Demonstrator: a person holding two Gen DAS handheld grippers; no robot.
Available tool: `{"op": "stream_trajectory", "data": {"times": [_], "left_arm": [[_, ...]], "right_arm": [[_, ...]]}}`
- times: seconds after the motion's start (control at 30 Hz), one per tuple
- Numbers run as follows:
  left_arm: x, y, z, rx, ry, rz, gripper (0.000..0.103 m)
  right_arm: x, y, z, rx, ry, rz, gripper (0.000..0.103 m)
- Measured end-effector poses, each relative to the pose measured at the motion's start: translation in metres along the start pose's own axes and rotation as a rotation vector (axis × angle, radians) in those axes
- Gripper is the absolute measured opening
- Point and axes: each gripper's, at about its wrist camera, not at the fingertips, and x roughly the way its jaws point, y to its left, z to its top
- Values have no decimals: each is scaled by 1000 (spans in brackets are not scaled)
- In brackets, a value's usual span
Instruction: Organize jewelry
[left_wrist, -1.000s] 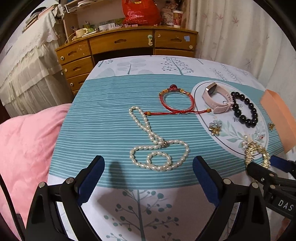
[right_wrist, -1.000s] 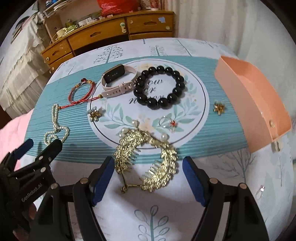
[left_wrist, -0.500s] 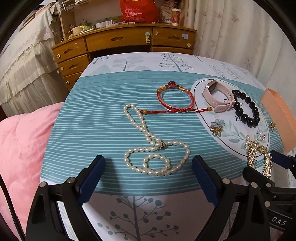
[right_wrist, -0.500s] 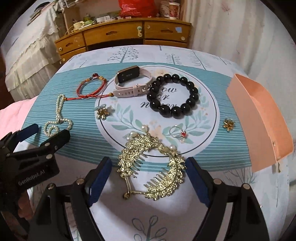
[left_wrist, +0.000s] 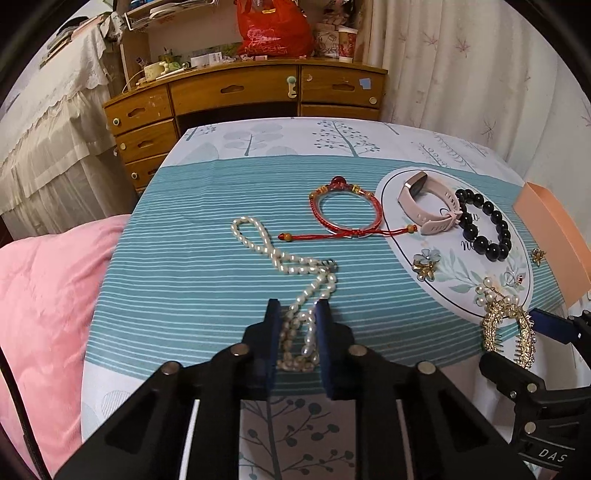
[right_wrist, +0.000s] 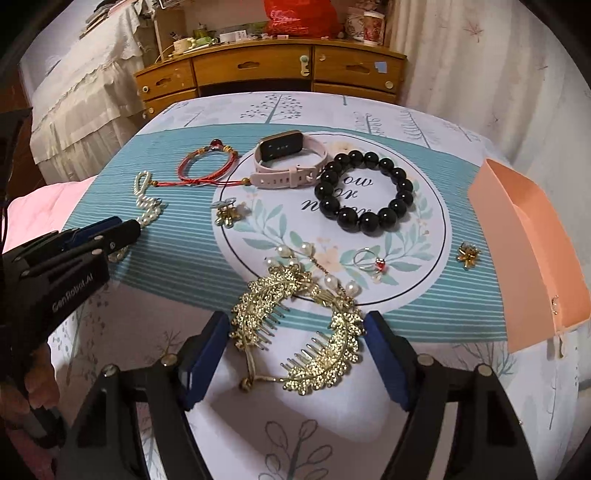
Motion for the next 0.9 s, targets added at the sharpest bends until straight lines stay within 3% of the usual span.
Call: {"op": "stream_trajectory", "data": {"times": [0.3,0.63,0.83,0.9], "left_arm": [[-6,9,2,-44,63,-47,3],[-22,16,2,-66,107,-63,3],[-30,21,9,-62,82,-63,3],[-28,20,12,-46,82,-57,8]], "right_arm": [[-3,-2,-1,14,11,62,75],[-6,-6,-4,36,23,113,75],[-8,-10,-6,55,34,151,75],[-9,-11,-6,61,37,156,75]]}}
